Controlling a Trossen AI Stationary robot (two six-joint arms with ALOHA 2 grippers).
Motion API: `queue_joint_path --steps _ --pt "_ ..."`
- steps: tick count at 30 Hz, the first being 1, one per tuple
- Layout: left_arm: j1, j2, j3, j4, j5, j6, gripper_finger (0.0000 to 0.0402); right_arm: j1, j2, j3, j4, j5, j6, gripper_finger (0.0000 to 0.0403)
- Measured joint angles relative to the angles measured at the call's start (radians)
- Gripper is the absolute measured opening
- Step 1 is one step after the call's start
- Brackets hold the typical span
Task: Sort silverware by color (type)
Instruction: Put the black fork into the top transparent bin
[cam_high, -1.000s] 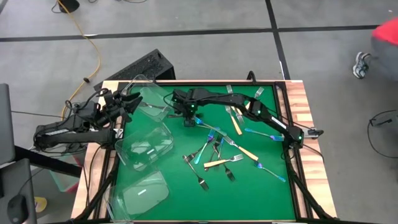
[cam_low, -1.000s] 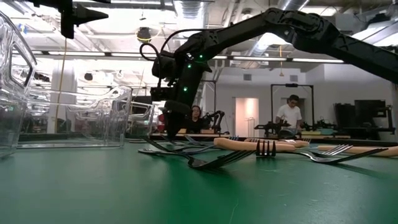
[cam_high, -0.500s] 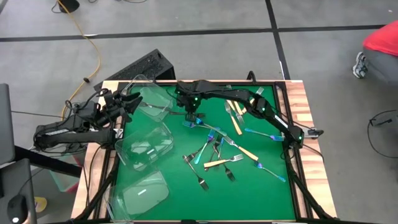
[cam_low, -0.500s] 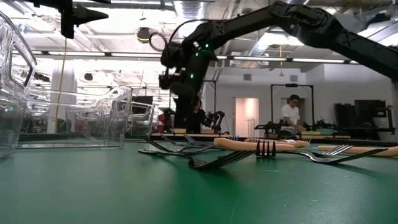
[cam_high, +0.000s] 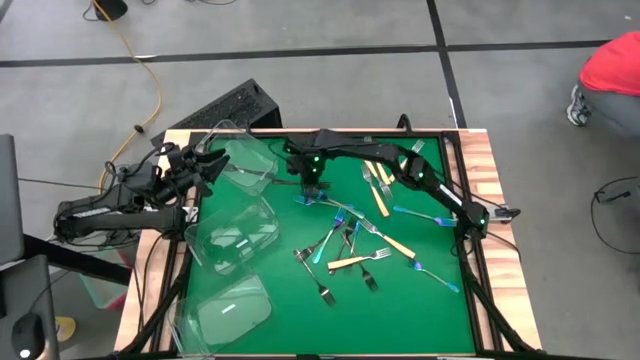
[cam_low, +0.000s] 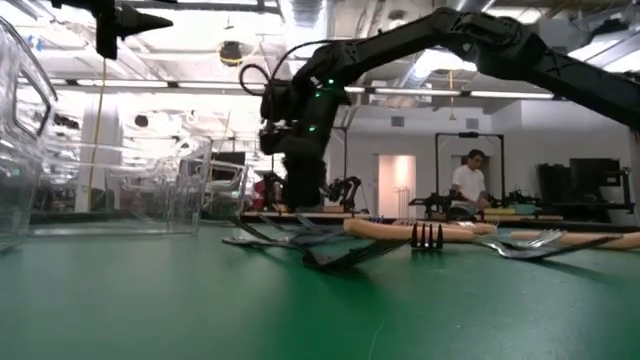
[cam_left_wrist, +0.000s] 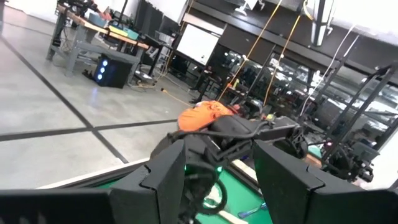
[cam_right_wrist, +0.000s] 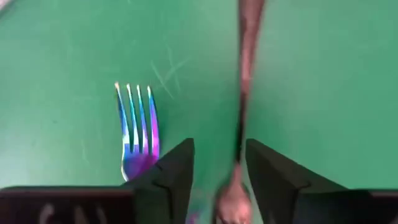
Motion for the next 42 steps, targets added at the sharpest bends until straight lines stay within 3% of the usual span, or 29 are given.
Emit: queue_joint_path --steps 6,13,20,28,33,42 --pt "0.0 0.0 0.0 -0.008 -0.018 0.0 0.0172 0.025 0.016 0.0 0.041 0.064 0.023 0.0181" --pt "0.0 0.0 0.0 -0.008 -0.035 0.0 0.0172 0.03 0.021 -0.001 0.046 0.143 0.065 0.0165" --pt "0.0 0.0 0.0 -0.008 -0.035 0.0 0.0172 0.027 0.021 -0.001 0.061 0.143 0.116 0.0155" --pt "0.0 0.0 0.0 -0.025 -0.035 -0.012 0.0172 0.054 0.04 0.0 0.063 0.276 0.099 0.0126" --pt "0.0 0.0 0.0 -0.023 -0.035 -0.013 0.0172 0.055 0.04 0.0 0.06 0.272 0.099 0.0112" --pt "0.0 0.0 0.0 -0.023 -0.04 -0.014 0.0172 0.055 0.04 0.0 0.057 0.264 0.095 0.0014"
